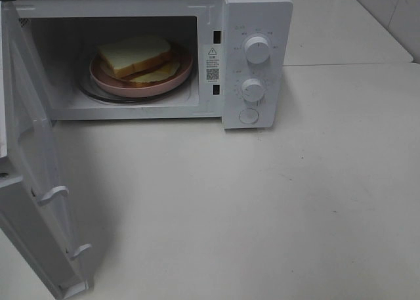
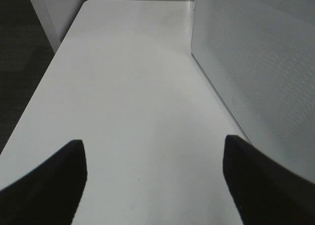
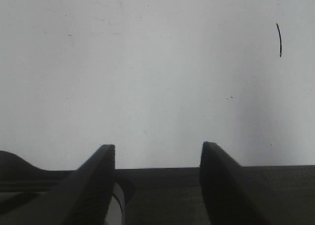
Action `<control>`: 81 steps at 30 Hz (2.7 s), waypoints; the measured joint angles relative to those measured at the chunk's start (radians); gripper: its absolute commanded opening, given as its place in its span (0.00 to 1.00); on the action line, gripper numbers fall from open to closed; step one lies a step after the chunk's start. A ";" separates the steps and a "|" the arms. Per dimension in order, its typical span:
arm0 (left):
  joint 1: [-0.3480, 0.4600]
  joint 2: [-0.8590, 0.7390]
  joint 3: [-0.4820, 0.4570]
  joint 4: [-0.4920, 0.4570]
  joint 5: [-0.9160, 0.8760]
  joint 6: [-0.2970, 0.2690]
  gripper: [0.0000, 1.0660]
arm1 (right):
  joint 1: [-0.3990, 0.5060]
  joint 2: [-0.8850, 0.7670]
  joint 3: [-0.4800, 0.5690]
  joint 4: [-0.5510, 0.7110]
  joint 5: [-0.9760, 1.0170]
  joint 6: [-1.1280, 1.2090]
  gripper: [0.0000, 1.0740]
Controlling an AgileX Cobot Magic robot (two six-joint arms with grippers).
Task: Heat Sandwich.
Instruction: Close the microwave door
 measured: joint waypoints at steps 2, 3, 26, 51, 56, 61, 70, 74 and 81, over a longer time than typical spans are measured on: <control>0.000 0.000 0.000 0.000 0.000 0.000 0.69 | 0.000 -0.081 0.057 0.000 -0.025 -0.018 0.49; 0.000 0.000 0.000 0.000 0.000 0.000 0.69 | 0.000 -0.081 0.057 0.000 -0.025 -0.018 0.49; 0.000 0.000 0.000 0.000 0.000 0.000 0.69 | 0.000 -0.491 0.088 -0.001 -0.020 -0.018 0.49; 0.000 0.000 0.000 0.000 0.000 0.000 0.69 | 0.000 -0.710 0.091 -0.003 -0.017 0.015 0.49; 0.000 0.000 0.000 0.000 0.000 0.000 0.69 | 0.000 -0.710 0.091 -0.005 -0.017 0.016 0.49; 0.000 0.000 0.000 0.000 0.000 0.000 0.69 | 0.000 -0.710 0.091 -0.005 -0.017 0.016 0.49; 0.000 0.000 0.000 0.000 0.000 0.000 0.69 | 0.000 -0.710 0.091 -0.005 -0.017 0.016 0.49; 0.000 0.000 0.000 0.000 0.000 0.000 0.69 | 0.000 -0.710 0.091 -0.005 -0.017 0.016 0.49; 0.000 0.000 0.000 0.000 0.000 0.000 0.69 | 0.000 -0.710 0.091 -0.007 -0.017 0.016 0.49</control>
